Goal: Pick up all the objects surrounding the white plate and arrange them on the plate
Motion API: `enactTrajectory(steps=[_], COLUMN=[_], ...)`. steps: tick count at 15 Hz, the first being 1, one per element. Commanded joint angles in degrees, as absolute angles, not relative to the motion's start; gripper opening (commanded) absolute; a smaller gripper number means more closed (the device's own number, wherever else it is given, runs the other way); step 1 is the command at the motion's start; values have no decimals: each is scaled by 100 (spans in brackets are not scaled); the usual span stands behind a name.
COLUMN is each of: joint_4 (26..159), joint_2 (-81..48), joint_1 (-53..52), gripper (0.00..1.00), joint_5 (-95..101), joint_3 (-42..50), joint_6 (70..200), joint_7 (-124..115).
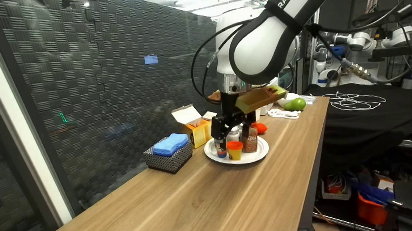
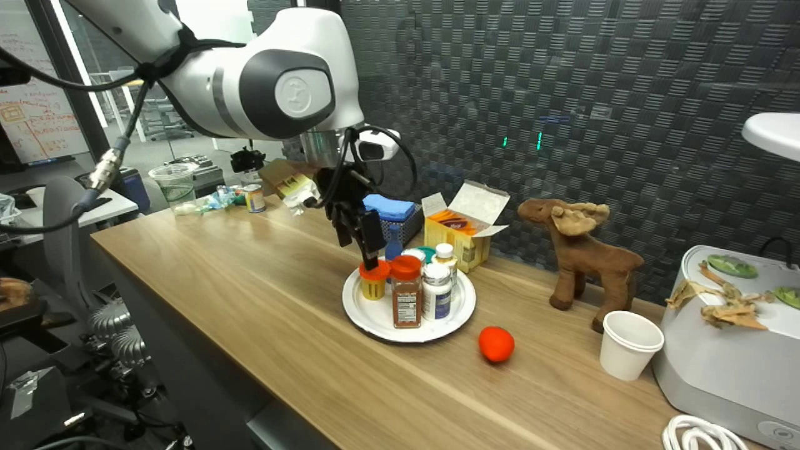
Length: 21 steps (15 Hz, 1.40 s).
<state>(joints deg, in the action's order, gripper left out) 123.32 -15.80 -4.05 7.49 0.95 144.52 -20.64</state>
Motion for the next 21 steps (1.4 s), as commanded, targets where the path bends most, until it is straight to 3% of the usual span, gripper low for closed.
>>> enactTrajectory(steps=[1,9,21], joint_4=[13102,13426,11612], joint_2=[-604,450,-1806], joint_1=[-385,224,1049], gripper=[100,100,100], joint_5=[451,136,-2089], joint_3=[4,404,777], joint_6=[14765,15087,14579], joint_7=[-1799,-1944,-857])
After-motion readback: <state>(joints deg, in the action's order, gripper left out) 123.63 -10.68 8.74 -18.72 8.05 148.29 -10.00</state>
